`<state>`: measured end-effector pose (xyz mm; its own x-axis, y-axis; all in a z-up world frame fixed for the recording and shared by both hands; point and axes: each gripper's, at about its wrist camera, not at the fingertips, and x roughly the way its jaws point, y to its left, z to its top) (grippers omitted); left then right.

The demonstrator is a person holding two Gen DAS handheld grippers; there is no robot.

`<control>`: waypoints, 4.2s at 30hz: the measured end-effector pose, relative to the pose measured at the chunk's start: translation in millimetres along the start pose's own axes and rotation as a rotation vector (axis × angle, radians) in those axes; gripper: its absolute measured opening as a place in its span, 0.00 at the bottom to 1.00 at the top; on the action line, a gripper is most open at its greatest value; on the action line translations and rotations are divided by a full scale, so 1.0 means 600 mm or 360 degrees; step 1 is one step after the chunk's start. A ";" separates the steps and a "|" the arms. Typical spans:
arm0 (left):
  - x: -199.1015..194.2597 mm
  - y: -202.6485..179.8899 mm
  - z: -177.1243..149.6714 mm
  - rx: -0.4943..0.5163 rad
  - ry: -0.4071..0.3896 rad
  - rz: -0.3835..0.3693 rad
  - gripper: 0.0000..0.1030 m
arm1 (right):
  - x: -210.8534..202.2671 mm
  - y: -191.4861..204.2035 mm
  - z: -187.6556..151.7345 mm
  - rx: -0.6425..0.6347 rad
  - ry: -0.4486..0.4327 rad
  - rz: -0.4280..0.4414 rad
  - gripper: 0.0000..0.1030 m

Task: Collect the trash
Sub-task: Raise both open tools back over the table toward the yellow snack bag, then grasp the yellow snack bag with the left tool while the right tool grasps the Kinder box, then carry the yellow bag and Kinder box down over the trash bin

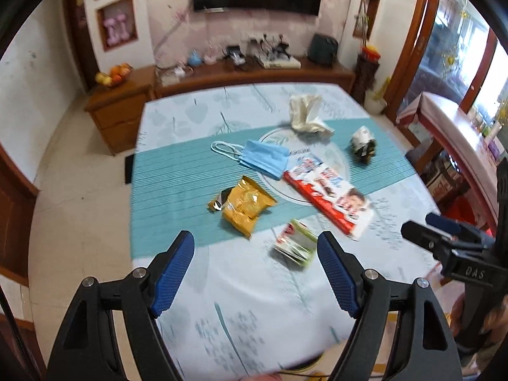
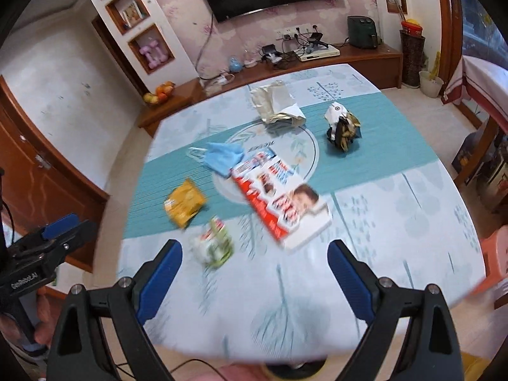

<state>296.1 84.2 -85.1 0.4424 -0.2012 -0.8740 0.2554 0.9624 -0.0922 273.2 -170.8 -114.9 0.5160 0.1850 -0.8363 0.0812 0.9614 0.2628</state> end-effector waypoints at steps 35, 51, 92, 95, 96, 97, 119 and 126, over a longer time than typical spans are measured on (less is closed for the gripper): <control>0.345 0.038 0.066 0.0357 0.0538 -0.0196 0.76 | 0.257 0.007 0.046 -0.0482 0.0376 -0.0223 0.88; 0.298 0.017 0.065 0.0312 0.0434 -0.0221 0.11 | 0.179 -0.006 0.034 -0.0171 0.0253 -0.0176 0.86; -0.114 -0.304 -0.306 0.0132 0.0221 -0.0187 0.11 | -0.213 -0.104 -0.322 0.0011 0.0284 0.0303 0.87; -0.116 -0.314 -0.340 0.0142 0.0270 -0.0186 0.11 | -0.204 -0.112 -0.352 0.0061 0.0341 0.0312 0.87; -0.114 -0.315 -0.348 0.0145 0.0285 -0.0183 0.11 | -0.200 -0.116 -0.360 0.0080 0.0358 0.0313 0.87; -0.111 -0.314 -0.355 0.0146 0.0299 -0.0181 0.11 | -0.193 -0.120 -0.372 0.0107 0.0381 0.0312 0.87; 0.159 -0.307 -0.540 0.0214 0.0597 -0.0109 0.11 | 0.070 -0.255 -0.584 0.0752 0.0762 0.0259 0.87; 0.272 -0.301 -0.581 0.0211 0.0634 -0.0094 0.24 | 0.158 -0.284 -0.657 0.0922 0.0863 0.0228 0.87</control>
<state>22.8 -58.8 -377.5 0.0635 -0.1442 -0.9875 0.3905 0.9142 -0.1084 -27.8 -237.0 -428.9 0.0813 0.5148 -0.8535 0.5514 0.6901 0.4687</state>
